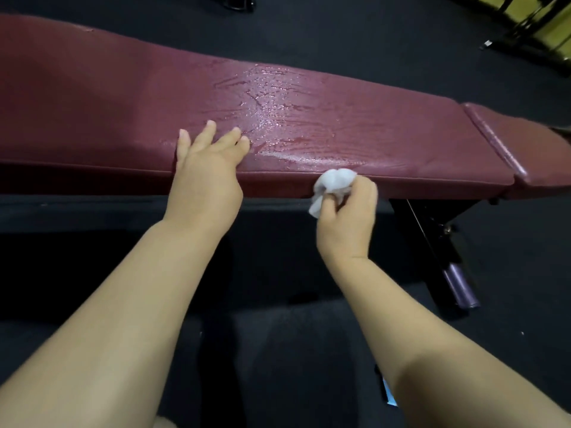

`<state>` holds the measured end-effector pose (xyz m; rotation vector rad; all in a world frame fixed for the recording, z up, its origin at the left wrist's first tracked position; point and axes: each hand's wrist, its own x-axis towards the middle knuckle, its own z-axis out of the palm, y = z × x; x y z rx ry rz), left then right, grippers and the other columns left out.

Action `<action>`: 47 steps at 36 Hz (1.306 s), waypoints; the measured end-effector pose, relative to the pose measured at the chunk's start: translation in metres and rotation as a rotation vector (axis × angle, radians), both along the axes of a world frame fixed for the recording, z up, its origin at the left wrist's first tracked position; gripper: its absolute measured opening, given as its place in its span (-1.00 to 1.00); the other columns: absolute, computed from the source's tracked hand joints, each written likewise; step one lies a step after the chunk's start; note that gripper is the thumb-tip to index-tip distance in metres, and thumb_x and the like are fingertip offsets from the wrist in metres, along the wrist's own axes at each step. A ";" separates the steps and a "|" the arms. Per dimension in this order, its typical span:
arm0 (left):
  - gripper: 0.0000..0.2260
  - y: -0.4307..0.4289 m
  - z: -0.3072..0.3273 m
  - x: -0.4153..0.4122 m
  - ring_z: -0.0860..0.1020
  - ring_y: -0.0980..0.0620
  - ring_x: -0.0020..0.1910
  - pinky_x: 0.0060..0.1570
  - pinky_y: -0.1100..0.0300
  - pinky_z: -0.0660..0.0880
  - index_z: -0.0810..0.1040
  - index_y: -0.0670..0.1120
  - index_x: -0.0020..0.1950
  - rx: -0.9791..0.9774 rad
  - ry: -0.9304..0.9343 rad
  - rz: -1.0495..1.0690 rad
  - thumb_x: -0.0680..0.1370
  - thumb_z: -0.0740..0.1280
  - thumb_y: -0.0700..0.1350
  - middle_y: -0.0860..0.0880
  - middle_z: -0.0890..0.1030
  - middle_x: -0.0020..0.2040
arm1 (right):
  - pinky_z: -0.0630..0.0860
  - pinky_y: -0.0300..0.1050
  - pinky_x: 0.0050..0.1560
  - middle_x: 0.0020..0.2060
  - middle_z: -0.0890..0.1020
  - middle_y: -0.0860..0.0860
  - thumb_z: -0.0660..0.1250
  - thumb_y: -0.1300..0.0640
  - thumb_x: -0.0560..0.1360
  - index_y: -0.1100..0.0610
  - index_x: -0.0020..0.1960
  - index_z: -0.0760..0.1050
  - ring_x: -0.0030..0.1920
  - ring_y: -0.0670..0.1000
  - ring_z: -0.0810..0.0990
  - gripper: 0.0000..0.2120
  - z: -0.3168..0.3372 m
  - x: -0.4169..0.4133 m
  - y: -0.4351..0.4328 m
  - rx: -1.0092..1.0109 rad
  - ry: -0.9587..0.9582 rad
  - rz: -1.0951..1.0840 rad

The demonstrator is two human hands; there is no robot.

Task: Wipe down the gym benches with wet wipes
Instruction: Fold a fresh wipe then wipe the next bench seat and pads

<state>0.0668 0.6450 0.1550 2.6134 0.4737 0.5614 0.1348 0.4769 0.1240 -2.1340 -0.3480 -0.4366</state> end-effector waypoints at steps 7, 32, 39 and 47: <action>-0.40 -0.046 0.017 0.012 0.15 -0.08 0.49 0.47 0.05 -0.07 0.40 -0.08 0.40 -0.017 0.024 -0.021 0.42 0.13 -0.48 -0.02 0.33 0.46 | 0.26 -0.12 0.19 0.14 0.39 0.25 0.19 0.36 0.43 0.36 0.15 0.34 0.15 0.19 0.41 -0.70 0.012 0.074 -0.091 0.052 0.061 -0.400; -0.38 -0.151 0.006 0.073 0.12 -0.12 0.50 0.46 -0.06 -0.05 0.29 -0.15 0.44 0.210 0.142 0.027 0.40 0.10 -0.52 -0.05 0.26 0.49 | 0.23 -0.26 0.05 0.06 0.36 0.18 0.16 0.36 0.46 0.37 0.08 0.33 0.10 0.15 0.40 -0.80 -0.004 0.149 -0.197 0.154 -0.009 -0.348; -0.40 -0.174 0.029 0.074 -0.06 -0.08 0.53 0.45 0.09 -0.02 0.18 -0.03 0.51 0.097 0.241 0.061 0.51 0.09 -0.44 0.03 0.07 0.55 | 0.32 -0.13 0.00 -0.06 0.35 0.24 0.13 0.39 0.41 0.36 -0.10 0.36 -0.11 0.04 0.29 -0.91 -0.017 0.134 -0.176 -0.012 -0.275 0.013; -0.34 -0.226 0.034 0.109 -0.04 0.00 0.53 0.46 0.16 -0.06 0.12 -0.01 0.53 0.115 0.267 -0.159 0.48 0.05 -0.46 0.08 0.06 0.55 | 0.48 0.05 -0.20 -0.09 0.46 0.23 0.02 0.16 0.39 0.28 -0.11 0.43 -0.18 0.18 0.48 -0.72 -0.010 0.184 -0.238 -0.027 -0.220 0.089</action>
